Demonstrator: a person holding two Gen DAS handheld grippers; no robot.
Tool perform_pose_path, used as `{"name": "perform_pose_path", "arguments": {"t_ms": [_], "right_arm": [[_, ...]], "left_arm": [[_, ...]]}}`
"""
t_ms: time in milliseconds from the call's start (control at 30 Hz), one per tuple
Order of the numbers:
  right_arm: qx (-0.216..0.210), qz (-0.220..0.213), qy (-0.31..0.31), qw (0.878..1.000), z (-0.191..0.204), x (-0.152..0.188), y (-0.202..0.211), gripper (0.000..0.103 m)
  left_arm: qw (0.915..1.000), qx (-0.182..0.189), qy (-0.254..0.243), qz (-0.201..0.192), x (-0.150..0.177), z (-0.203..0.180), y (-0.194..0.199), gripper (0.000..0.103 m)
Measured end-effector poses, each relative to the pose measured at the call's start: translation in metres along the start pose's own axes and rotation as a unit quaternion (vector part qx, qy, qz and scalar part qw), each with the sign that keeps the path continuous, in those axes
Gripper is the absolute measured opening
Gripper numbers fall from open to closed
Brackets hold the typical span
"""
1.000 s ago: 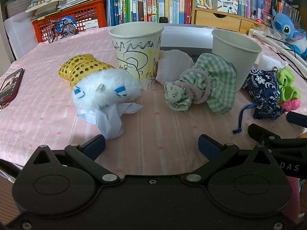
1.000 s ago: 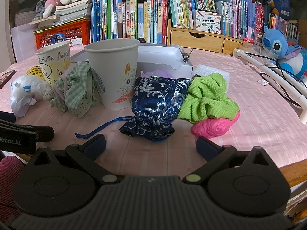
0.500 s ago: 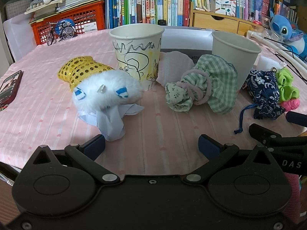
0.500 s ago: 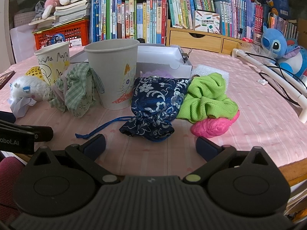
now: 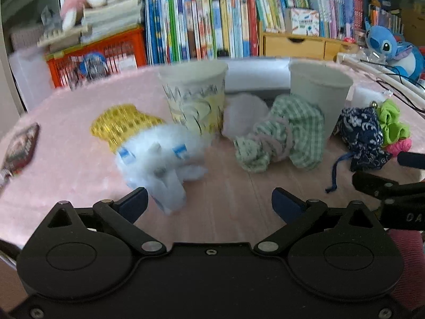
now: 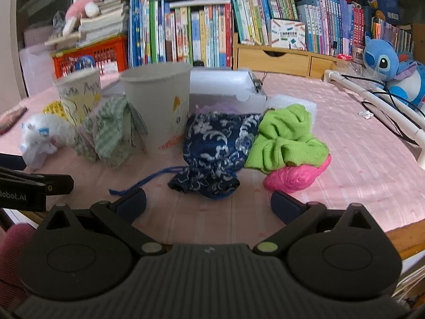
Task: Organize soft objects
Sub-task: 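Grasp the navy floral pouch with the right tool while the left tool grasps white tissue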
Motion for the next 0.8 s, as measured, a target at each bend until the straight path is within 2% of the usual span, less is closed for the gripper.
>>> {"name": "perform_pose_path", "arguments": {"t_ms": [133, 233, 333, 500, 700, 800], "right_arm": [[0.000, -0.042, 0.014, 0.999, 0.001, -0.013, 0.011, 0.103], [0.002, -0.059, 0.024, 0.998, 0.001, -0.023, 0.013, 0.101], [0.004, -0.060, 0.035, 0.998, 0.003, -0.028, 0.009, 0.096], [0.006, -0.059, 0.069, 0.996, 0.013, -0.028, 0.002, 0.092], [0.011, -0.032, 0.063, 0.997, 0.015, -0.026, -0.017, 0.090], [0.017, -0.028, 0.070, 0.997, 0.017, -0.026, -0.023, 0.088]], "left_arm": [[0.9989, -0.019, -0.008, -0.042, -0.012, 0.008, 0.014, 0.099], [0.9979, -0.034, 0.006, -0.055, -0.019, 0.020, 0.015, 0.098], [0.9979, -0.041, 0.022, -0.046, -0.020, 0.031, 0.008, 0.094], [0.9981, -0.040, 0.037, -0.029, -0.014, 0.046, -0.011, 0.087], [0.9979, -0.019, 0.057, -0.022, -0.009, 0.055, -0.025, 0.073], [0.9975, -0.021, 0.064, -0.023, -0.007, 0.060, -0.028, 0.063]]}}
Point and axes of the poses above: each gripper's, at about its wrist camera, not at the fingertips, and y roughly against the way its jaws point, z to its left, x to its underside, the point moved 8 cm from there along -y, roughly the way its jaws point, and after that the axes turned 5 degrees about x, right-handed, at the moved point
